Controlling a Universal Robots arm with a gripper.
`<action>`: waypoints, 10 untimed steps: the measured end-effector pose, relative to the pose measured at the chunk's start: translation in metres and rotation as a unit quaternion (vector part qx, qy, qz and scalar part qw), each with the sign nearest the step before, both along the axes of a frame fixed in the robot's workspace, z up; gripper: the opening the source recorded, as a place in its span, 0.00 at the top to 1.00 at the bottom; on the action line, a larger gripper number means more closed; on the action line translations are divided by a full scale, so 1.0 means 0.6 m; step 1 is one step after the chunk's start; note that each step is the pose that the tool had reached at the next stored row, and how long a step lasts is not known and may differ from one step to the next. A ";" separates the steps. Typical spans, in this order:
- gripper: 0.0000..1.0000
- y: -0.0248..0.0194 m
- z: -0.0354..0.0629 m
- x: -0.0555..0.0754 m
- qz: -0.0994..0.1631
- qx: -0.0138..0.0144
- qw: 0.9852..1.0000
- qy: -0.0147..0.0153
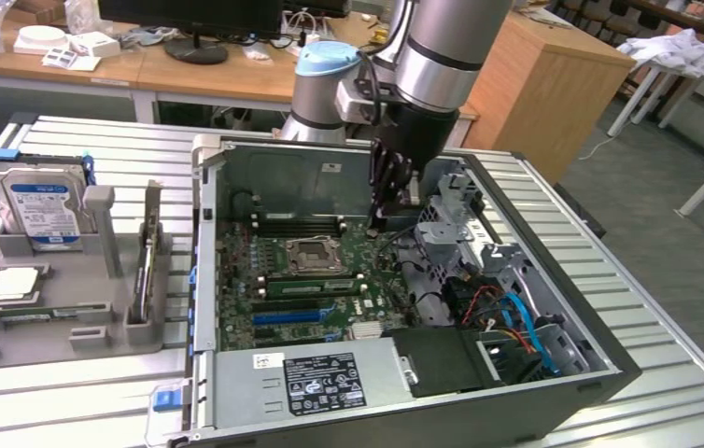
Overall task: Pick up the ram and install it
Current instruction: 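Press down the ram until it locks into place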
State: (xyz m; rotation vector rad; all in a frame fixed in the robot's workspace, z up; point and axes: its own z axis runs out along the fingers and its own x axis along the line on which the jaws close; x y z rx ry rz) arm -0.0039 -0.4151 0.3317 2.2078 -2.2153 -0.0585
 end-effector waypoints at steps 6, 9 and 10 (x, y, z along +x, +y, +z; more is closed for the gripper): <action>0.89 0.0000 -0.008 0.000 0.000 0.000 1.000 0.000; 0.89 0.0000 -0.011 0.000 0.000 0.000 1.000 0.000; 0.89 0.0000 -0.013 0.000 0.000 0.000 1.000 0.000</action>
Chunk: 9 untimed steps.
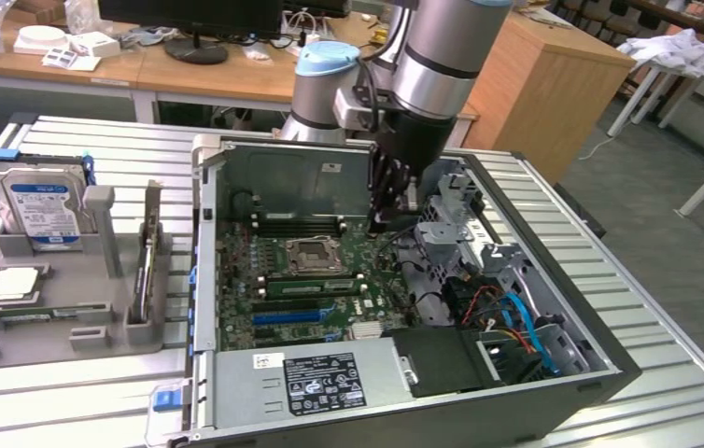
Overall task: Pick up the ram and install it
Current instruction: 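Press down the ram until it locks into place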
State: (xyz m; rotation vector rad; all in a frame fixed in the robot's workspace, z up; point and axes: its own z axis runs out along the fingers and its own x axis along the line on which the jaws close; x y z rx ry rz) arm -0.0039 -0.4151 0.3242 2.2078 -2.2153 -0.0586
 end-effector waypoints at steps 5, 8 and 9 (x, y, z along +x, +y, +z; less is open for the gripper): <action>0.89 0.0000 -0.006 0.000 0.000 0.000 1.000 0.000; 0.89 0.0000 -0.010 0.000 0.000 0.000 1.000 0.000; 0.89 0.0000 -0.011 0.000 0.000 0.000 1.000 0.000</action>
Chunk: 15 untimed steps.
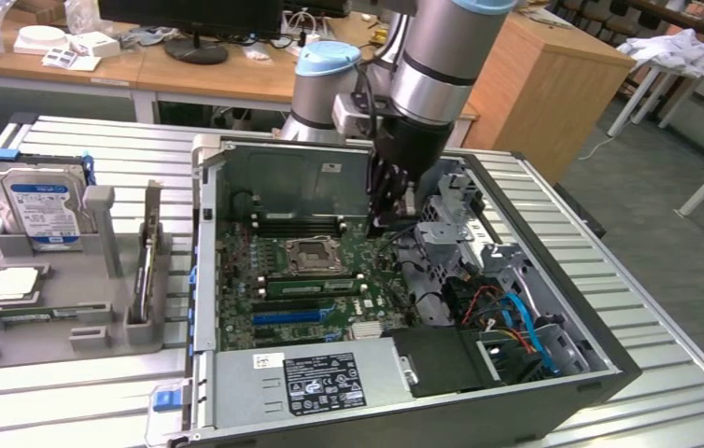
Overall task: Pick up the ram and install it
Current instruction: 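Press down the ram until it locks into place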
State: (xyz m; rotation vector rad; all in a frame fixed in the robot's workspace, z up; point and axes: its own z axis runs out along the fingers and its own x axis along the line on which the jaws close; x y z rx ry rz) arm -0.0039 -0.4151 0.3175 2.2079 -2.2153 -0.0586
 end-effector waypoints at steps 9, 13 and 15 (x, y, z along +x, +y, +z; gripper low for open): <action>0.89 0.0000 -0.011 0.000 0.000 0.000 1.000 0.000; 0.89 0.0000 -0.015 0.000 0.000 0.000 1.000 0.000; 0.89 0.0000 -0.017 0.000 0.000 0.000 1.000 0.000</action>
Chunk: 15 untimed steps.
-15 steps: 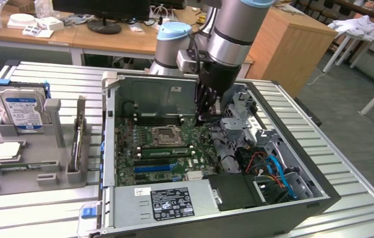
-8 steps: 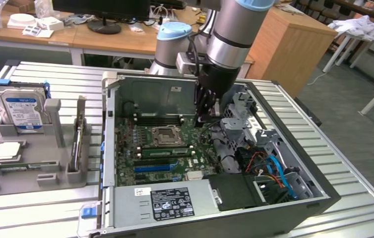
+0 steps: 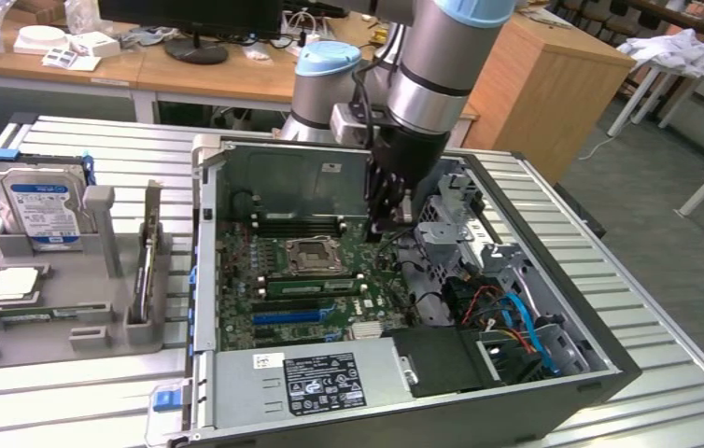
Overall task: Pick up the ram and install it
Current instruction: 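Press down the ram until it locks into place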
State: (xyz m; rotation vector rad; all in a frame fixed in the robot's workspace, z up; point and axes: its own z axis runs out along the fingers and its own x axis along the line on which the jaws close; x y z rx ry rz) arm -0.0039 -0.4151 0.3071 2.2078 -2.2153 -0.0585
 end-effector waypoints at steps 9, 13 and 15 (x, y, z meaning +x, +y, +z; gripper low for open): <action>0.89 0.0000 -0.010 0.000 0.000 0.000 1.000 0.000; 0.89 0.0000 -0.014 0.000 0.000 0.000 1.000 0.000; 0.89 0.0000 -0.016 0.000 0.000 0.000 1.000 0.000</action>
